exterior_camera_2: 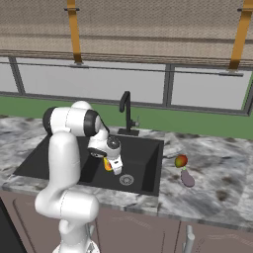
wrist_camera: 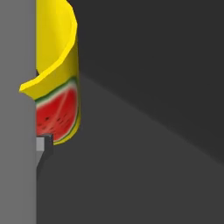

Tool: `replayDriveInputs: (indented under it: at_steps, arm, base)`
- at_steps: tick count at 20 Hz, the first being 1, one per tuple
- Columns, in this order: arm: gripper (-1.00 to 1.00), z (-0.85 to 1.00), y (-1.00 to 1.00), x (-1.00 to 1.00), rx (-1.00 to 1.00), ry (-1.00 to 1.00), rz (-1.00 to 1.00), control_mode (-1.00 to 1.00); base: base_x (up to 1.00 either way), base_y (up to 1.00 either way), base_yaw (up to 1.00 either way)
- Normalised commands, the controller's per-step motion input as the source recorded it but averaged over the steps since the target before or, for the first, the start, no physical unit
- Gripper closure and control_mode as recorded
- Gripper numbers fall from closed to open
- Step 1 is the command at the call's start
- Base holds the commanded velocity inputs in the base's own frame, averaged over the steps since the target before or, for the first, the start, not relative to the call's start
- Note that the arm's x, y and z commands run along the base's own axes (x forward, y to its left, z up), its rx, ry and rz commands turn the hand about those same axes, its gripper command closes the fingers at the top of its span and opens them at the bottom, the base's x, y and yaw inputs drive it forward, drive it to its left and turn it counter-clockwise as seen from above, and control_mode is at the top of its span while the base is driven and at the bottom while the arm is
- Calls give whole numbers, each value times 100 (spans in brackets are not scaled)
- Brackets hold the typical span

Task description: Remove the mango and eggplant from the sink. Then move the bowl and cup from the counter to the sink for washing.

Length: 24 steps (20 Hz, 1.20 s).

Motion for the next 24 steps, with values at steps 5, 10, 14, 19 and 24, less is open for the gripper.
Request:
replayDriveInputs:
  at_steps: [5, 10, 14, 19, 24]
  arm:
    - [-100, -25, 7, 10, 0, 1, 0, -100]
    - [-100, -8, 0, 1, 0, 10, 0, -100]
    - [-100, 6, -2, -6, 0, 8, 0, -100]
    - [-100, 19, -2, -4, 0, 4, 0, -100]
    - [-100, 32, -9, -6, 0, 1, 0, -100]
  base:
    - [0, 0, 0]
    - [0, 0, 0]
    - [0, 0, 0]
    - [0, 0, 0]
    - [0, 0, 0]
